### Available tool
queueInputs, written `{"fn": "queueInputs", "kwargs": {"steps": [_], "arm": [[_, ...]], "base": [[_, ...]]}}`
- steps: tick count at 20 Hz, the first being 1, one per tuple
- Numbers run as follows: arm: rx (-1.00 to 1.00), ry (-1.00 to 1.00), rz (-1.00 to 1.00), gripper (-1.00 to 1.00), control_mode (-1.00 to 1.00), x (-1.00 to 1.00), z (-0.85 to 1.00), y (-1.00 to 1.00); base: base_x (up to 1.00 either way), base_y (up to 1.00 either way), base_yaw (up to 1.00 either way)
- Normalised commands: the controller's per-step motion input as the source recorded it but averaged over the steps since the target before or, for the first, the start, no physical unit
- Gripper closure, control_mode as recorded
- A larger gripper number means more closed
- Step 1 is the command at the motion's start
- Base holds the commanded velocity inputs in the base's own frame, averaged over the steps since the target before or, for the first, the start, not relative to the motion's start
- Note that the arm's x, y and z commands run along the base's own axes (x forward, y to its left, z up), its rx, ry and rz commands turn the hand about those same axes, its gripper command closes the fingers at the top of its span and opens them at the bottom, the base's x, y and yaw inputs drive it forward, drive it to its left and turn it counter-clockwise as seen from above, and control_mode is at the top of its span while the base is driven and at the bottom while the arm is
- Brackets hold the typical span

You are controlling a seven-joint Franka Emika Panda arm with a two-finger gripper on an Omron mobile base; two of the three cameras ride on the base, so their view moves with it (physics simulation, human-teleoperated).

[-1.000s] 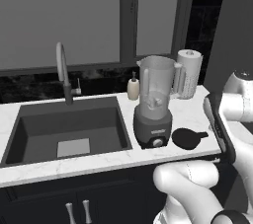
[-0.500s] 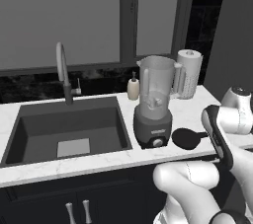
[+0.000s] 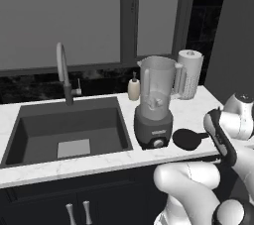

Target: Close the lid blender by securely placing the lid on top.

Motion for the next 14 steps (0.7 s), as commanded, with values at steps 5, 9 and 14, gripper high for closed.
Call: {"fn": "queueInputs", "kwargs": {"steps": [5,9,14], "arm": [[0.0,0.06,0.21,-1.0,-1.0,0.41,-0.02,-0.09],[-0.02,0.19,0.15,-1.0,-1.0,0.36,-0.08,0.0],[0.01,0.03,0.2,-1.0,-1.0,0.25,-0.17,-0.01]], "base": [[0.0,0.0,0.0],[0.0,0.0,0.0],[0.0,0.0,0.0]]}}
